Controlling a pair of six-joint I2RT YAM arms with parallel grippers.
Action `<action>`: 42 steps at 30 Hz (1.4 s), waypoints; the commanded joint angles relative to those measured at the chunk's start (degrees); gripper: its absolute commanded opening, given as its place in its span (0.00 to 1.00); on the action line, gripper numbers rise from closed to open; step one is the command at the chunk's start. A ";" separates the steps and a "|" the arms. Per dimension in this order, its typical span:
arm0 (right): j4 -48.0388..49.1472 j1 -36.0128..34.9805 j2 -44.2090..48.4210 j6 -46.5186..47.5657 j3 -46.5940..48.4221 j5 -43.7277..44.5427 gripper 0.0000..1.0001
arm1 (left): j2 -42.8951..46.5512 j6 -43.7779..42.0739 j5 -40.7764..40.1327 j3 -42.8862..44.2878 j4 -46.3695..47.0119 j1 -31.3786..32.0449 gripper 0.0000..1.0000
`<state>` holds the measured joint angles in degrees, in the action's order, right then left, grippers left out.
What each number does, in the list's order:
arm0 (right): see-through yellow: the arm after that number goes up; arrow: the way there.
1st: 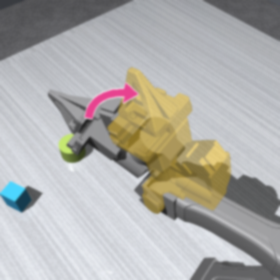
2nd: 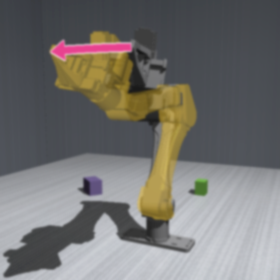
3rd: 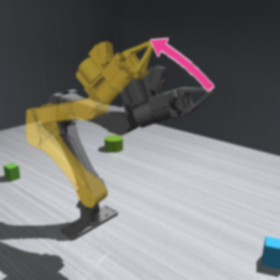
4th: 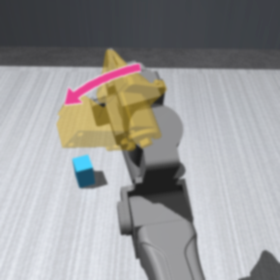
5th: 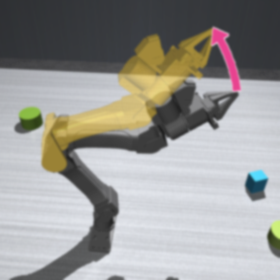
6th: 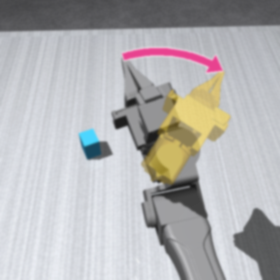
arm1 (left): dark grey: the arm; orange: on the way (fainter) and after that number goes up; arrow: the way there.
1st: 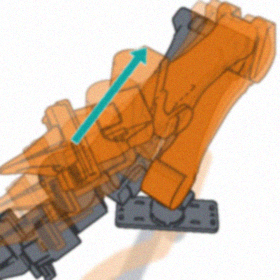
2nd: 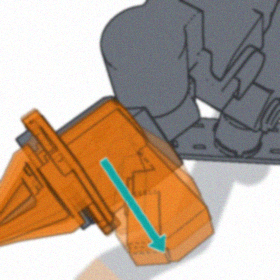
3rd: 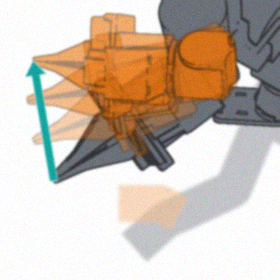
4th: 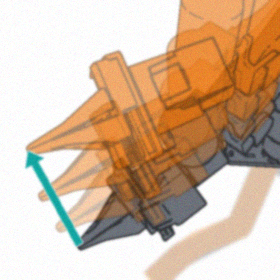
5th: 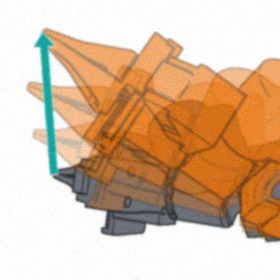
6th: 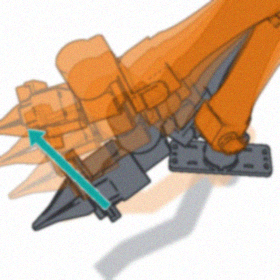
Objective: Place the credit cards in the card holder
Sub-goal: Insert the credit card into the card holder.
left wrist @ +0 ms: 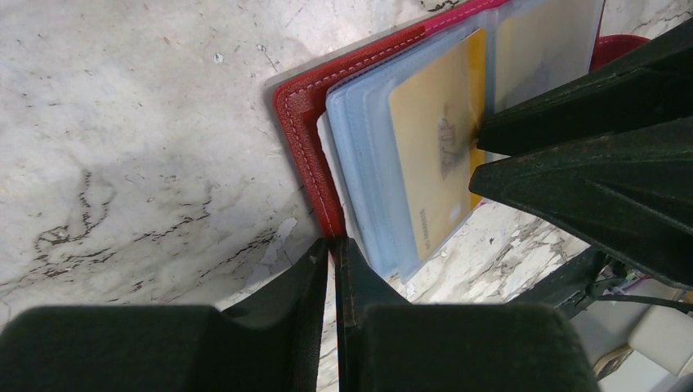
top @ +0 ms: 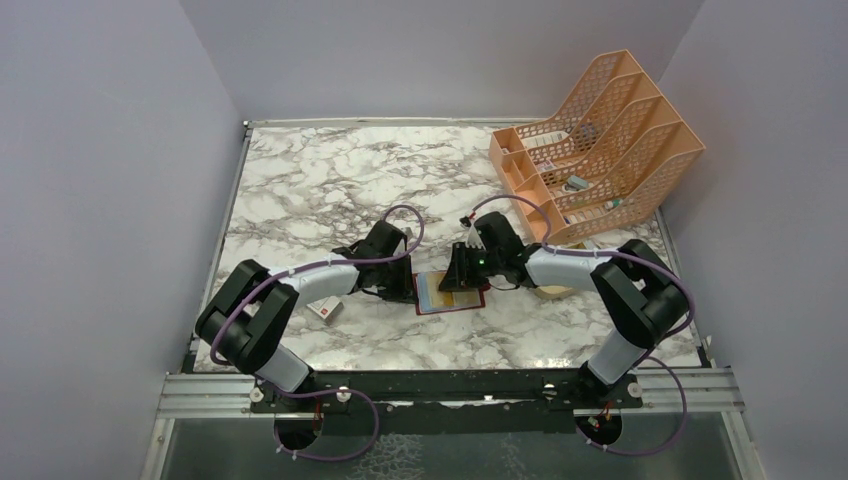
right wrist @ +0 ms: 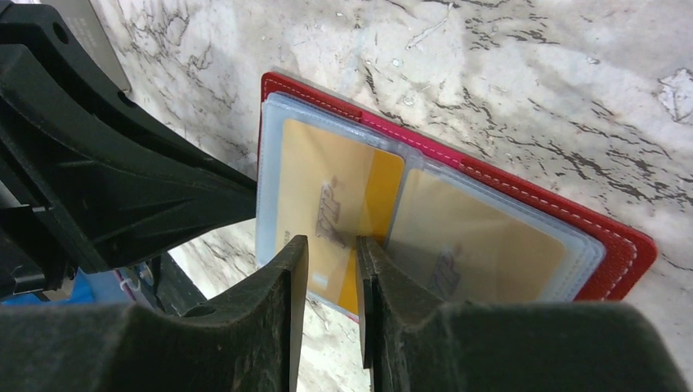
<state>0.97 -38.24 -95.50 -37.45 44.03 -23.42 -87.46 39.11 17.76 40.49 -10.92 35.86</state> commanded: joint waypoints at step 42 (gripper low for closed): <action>-0.77 -2.58 -1.07 -8.82 2.90 2.89 0.39 | -0.96 -0.35 0.28 2.26 0.44 0.04 0.13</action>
<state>-2.26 -40.21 -95.64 -46.37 45.80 -18.72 -87.74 39.11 17.74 40.82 -10.94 35.86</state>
